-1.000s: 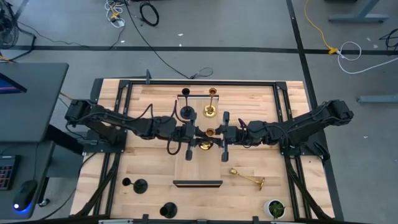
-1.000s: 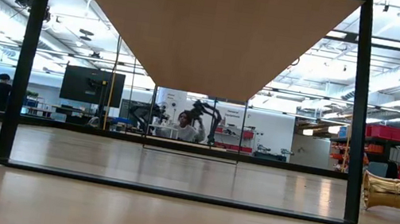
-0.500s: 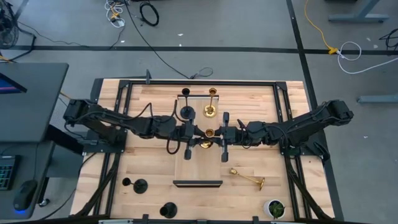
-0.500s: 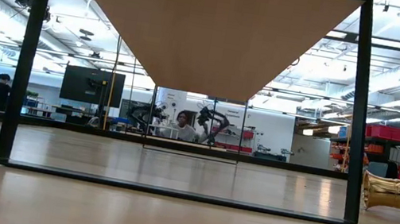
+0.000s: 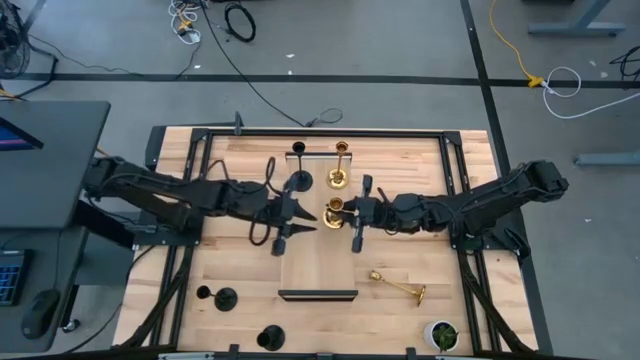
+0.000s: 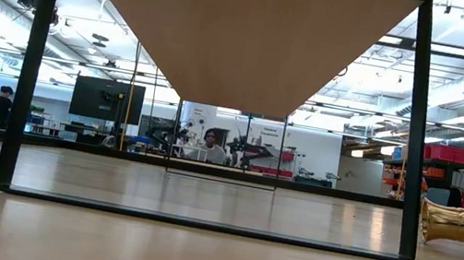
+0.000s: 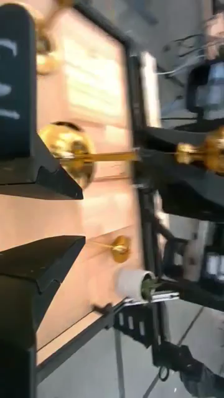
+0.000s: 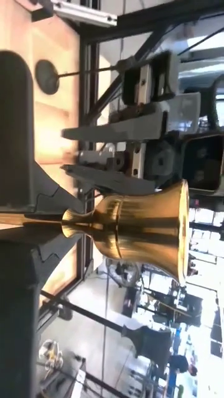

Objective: Pick & Place candle stick holders
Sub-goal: Put the left gold candle holder on the shelf aligned with the other gold candle holder

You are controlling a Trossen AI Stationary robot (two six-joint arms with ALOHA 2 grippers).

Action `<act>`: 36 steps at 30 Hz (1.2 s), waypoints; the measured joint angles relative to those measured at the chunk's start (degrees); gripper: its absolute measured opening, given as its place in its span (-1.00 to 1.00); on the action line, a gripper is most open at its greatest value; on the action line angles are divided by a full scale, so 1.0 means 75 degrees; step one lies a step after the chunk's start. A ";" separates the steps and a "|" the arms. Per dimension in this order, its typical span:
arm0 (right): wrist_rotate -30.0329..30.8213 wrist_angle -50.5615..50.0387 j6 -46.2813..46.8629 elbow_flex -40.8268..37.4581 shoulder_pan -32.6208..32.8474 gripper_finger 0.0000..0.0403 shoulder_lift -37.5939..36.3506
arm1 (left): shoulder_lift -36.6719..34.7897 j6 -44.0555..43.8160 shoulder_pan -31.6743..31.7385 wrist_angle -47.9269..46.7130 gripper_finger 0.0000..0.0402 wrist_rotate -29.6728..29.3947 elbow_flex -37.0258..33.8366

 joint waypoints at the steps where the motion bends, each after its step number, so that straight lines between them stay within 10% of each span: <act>1: -0.0083 0.0002 0.0019 0.0000 -0.0020 -0.97 -0.0002 | -0.0122 -0.0060 -0.0036 -0.0169 -0.47 -0.0007 0.0000; 14: -0.0408 0.2134 0.0782 -0.1604 -0.0584 -0.97 -0.0003 | -0.1453 -0.0418 -0.0971 -0.1941 -0.52 -0.1581 0.0003; 36: -0.0622 0.1772 0.1231 -0.1641 -0.0641 -0.96 -0.0006 | -0.1634 -0.0777 -0.1359 -0.2575 -0.52 -0.2338 0.0003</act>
